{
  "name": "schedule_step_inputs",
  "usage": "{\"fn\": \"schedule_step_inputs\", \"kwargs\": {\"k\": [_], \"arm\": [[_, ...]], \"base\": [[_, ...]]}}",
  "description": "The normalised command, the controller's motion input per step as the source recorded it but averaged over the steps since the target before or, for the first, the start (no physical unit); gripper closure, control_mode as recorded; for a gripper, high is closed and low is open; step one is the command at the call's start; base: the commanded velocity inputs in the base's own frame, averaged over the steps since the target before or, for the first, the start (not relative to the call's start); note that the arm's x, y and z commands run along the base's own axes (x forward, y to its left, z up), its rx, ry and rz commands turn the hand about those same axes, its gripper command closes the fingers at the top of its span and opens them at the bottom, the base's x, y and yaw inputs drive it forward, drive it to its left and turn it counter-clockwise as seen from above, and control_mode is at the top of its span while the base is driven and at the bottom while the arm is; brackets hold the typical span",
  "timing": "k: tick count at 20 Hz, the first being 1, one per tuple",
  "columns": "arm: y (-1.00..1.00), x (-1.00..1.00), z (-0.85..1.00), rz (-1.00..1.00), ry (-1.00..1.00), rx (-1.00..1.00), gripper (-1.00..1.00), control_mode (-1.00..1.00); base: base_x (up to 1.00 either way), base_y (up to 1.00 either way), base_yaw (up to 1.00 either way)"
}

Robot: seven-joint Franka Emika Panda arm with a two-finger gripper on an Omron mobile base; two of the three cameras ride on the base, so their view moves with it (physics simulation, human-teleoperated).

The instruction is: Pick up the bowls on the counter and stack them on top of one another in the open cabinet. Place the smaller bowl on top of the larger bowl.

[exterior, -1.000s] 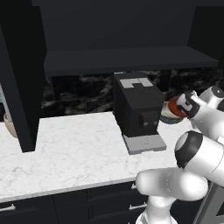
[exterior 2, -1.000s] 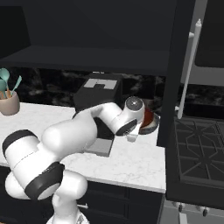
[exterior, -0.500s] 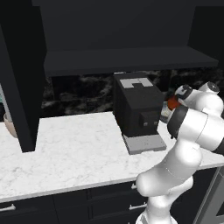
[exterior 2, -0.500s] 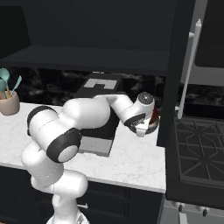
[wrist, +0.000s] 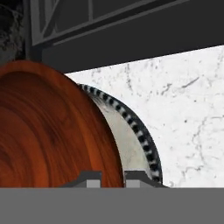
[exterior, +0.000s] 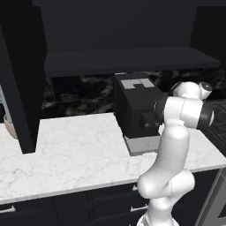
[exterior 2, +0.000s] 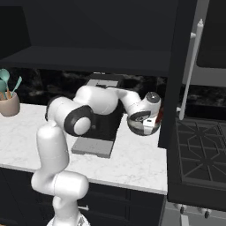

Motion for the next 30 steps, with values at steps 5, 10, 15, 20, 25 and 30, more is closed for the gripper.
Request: {"fn": "schedule_step_inputs", "kwargs": {"k": [5,10,15,20,25,30], "arm": [[0.01,0.77,-0.42,0.01,0.06,0.00,1.00,-1.00],[0.01,0.59,-0.29,0.01,0.02,0.00,-1.00,-1.00],[-0.40,-0.91,0.80,0.00,-0.05,0.11,-1.00,-1.00],[-0.14,-0.81,-0.20,0.09,0.00,0.01,-1.00,-1.00],[0.36,-0.01,-0.19,0.18,0.00,0.00,-1.00,-1.00],[0.82,0.13,0.01,0.10,0.00,-0.01,-1.00,-1.00]], "base": [[0.00,0.00,0.00],[0.00,0.00,0.00],[0.00,0.00,0.00],[0.00,0.00,0.00],[0.00,0.00,0.00],[0.00,0.00,0.00]]}}
